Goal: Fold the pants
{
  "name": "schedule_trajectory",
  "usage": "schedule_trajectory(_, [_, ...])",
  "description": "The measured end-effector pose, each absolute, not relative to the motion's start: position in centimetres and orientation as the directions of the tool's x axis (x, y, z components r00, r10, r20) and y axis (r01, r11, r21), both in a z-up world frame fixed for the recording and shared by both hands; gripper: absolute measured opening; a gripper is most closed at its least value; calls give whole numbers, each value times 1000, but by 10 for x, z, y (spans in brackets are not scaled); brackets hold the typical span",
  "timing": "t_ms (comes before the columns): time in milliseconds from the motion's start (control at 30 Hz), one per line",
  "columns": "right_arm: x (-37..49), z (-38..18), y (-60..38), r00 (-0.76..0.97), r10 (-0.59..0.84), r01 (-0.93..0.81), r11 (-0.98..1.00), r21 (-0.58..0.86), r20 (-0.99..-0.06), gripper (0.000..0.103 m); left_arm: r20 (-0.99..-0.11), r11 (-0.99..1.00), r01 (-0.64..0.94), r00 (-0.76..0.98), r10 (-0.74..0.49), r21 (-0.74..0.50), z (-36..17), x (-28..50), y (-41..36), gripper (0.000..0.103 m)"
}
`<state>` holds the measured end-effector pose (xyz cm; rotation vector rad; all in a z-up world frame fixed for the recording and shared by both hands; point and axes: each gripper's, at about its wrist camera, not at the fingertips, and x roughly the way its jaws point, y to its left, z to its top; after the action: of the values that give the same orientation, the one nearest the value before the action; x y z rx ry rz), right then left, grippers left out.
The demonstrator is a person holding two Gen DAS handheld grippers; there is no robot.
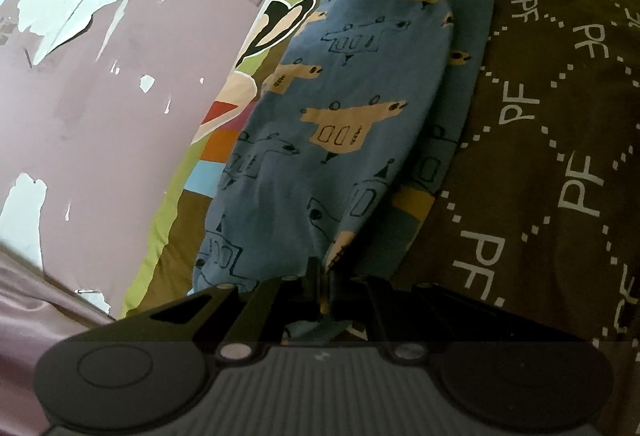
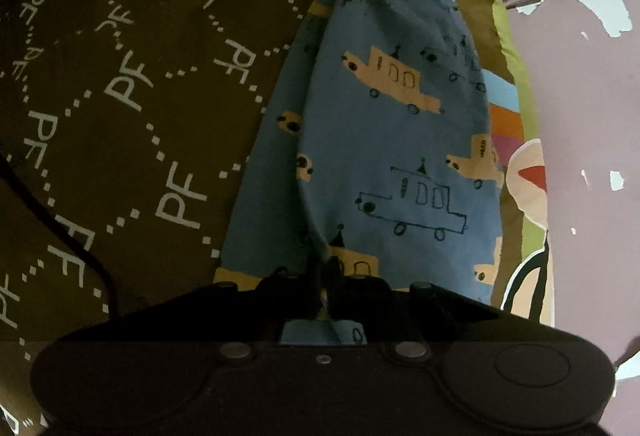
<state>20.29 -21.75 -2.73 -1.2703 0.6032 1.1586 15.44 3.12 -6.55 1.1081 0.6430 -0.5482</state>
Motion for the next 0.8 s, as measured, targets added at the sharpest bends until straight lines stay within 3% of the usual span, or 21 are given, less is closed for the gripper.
schedule_trajectory(633, [186,-32,-221,330,324,-924,-83,-374,-887,3,-763,349,729,643,-57,588,-80,159,35,4])
schedule_trajectory(700, [185,-31,-222,347,331,-918,-68,-390,-877,7,-769,355,731,637,-51,583,-80,163,33,7])
schedule_trajectory(767, [185,-26,-228,350,345,-925,-20,-380,-871,19,-778,382,733,626,-55,563,-77,166,34,9])
schedule_trajectory(800, [186,-24,-234,355,349,-927,13,-375,-867,31,-781,402,731,621,-59,551,-75,167,36,14])
